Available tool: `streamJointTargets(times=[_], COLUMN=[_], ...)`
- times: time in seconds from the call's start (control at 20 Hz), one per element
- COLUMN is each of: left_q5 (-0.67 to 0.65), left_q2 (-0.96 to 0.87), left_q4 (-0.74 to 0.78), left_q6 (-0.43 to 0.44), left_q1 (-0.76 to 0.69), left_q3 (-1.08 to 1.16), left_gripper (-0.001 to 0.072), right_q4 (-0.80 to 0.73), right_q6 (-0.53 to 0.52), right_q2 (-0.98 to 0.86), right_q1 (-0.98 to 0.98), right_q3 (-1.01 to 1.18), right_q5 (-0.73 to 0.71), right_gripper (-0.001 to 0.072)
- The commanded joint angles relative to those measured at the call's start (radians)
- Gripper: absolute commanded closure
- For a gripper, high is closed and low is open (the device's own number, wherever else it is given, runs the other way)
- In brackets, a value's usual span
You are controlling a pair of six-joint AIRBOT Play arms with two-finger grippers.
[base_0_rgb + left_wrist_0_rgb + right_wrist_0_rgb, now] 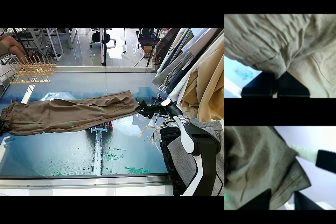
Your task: Fold the clothes and pants, and hang the long-sleeved shirts on hangers.
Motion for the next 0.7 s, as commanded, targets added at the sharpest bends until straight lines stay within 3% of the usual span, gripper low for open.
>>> streamJointTargets(times=[0.0, 0.1, 0.15, 0.2, 0.25, 0.4, 0.45, 0.5, 0.55, 0.65], left_q5=[0.021, 0.026, 0.025, 0.024, 0.02, -0.002, -0.012, -0.024, -0.037, -0.072], left_q2=[-0.023, -0.023, -0.023, -0.023, -0.023, -0.023, -0.023, -0.023, -0.023, -0.023], left_q4=[-0.04, -0.077, -0.098, -0.12, -0.142, -0.192, -0.192, -0.191, -0.191, -0.192], left_q6=[-0.032, -0.032, -0.024, -0.021, -0.015, 0.027, 0.028, 0.028, 0.028, 0.045], left_q1=[-0.002, -0.002, 0.001, 0.003, 0.006, 0.013, 0.017, 0.024, 0.035, 0.067], left_q3=[0.0, 0.001, 0.002, 0.002, 0.002, 0.002, 0.002, 0.002, 0.002, 0.002], left_gripper=[0.0695, 0.0695, 0.0696, 0.0695, 0.0696, 0.0696, 0.0696, 0.0696, 0.0696, 0.0696], right_q4=[0.002, -0.017, -0.031, -0.033, -0.034, -0.019, 0.004, 0.014, 0.01, -0.016], right_q6=[-0.088, -0.102, -0.103, -0.126, -0.179, -0.19, -0.18, -0.173, -0.173, -0.164], right_q2=[-0.02, -0.031, -0.033, -0.033, -0.033, -0.026, -0.026, -0.026, -0.026, -0.026], right_q1=[0.006, 0.006, 0.005, 0.004, 0.004, 0.004, 0.004, 0.004, 0.004, 0.002], right_q3=[0.044, 0.084, 0.089, 0.089, 0.093, 0.093, 0.093, 0.093, 0.093, 0.093], right_q5=[-0.036, 0.0, 0.011, 0.021, 0.04, 0.041, 0.046, 0.067, 0.093, 0.132], right_gripper=[0.0428, 0.052, 0.0522, 0.0576, 0.0694, 0.0683, 0.0552, 0.0354, 0.0294, 0.0282])
